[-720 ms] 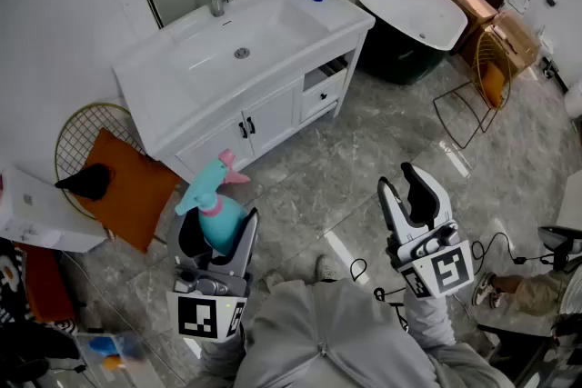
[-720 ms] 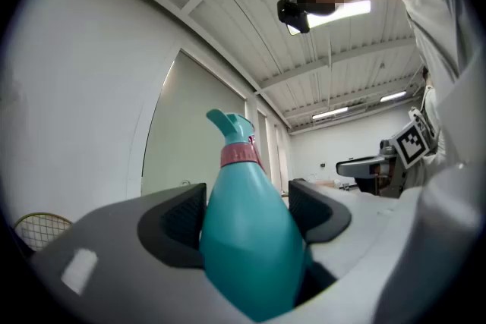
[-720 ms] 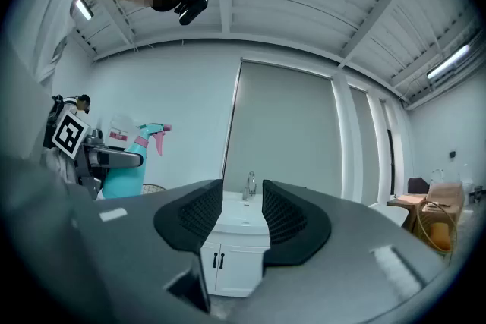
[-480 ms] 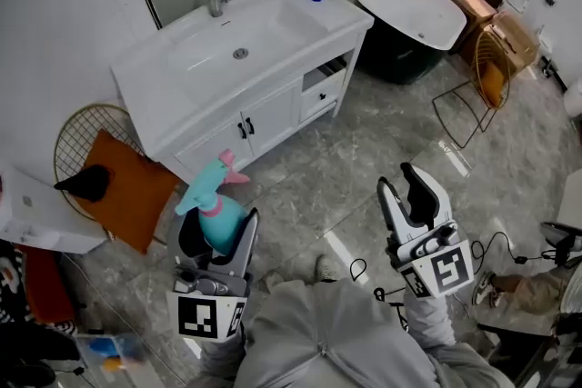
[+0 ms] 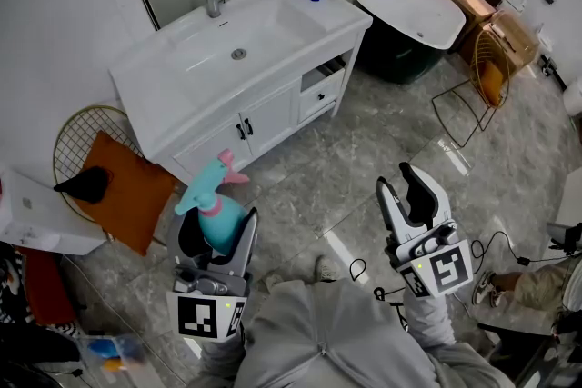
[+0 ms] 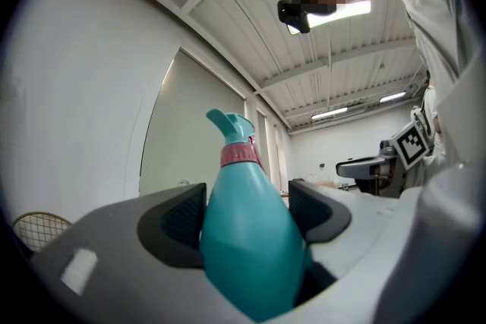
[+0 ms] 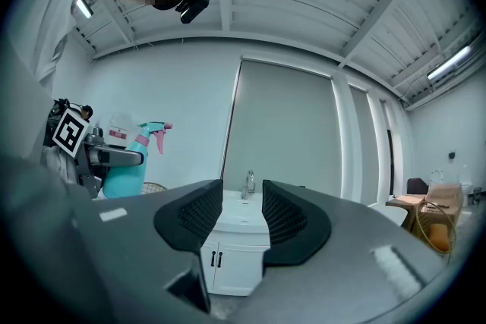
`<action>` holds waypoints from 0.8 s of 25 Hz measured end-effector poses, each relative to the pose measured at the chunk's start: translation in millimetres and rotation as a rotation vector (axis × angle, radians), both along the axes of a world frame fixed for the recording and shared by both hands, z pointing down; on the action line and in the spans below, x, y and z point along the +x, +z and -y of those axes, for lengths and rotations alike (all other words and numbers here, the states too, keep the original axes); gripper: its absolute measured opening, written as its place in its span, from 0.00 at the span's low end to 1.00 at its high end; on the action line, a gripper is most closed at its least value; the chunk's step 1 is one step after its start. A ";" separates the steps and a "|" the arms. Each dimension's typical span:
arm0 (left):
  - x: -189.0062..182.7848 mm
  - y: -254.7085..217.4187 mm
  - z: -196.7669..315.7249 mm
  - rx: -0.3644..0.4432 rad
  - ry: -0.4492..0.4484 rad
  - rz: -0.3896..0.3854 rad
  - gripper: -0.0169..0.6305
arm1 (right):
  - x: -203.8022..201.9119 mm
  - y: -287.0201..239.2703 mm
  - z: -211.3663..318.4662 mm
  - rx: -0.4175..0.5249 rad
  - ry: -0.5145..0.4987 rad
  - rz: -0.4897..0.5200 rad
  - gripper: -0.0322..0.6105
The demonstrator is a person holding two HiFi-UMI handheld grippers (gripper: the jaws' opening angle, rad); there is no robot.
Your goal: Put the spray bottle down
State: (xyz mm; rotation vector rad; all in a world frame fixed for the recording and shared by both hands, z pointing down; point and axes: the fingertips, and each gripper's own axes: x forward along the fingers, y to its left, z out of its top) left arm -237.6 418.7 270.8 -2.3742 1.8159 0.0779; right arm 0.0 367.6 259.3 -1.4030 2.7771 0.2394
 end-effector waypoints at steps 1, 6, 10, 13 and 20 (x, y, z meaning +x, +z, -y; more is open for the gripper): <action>0.5 0.1 0.9 0.000 0.000 0.000 0.63 | 0.4 0.3 0.9 -0.001 0.000 0.000 0.30; 6.0 -0.6 4.5 0.000 -0.003 0.003 0.63 | 6.1 0.3 5.5 0.000 -0.003 0.007 0.30; 13.7 -0.6 9.8 -0.001 -0.003 0.009 0.63 | 12.4 2.6 10.3 -0.005 -0.012 0.019 0.30; 23.4 0.3 15.7 -0.003 -0.003 0.014 0.63 | 19.8 4.7 16.2 -0.010 -0.021 0.033 0.30; 54.9 5.1 36.1 -0.011 -0.014 0.008 0.63 | 47.6 11.7 38.0 -0.033 -0.038 0.060 0.30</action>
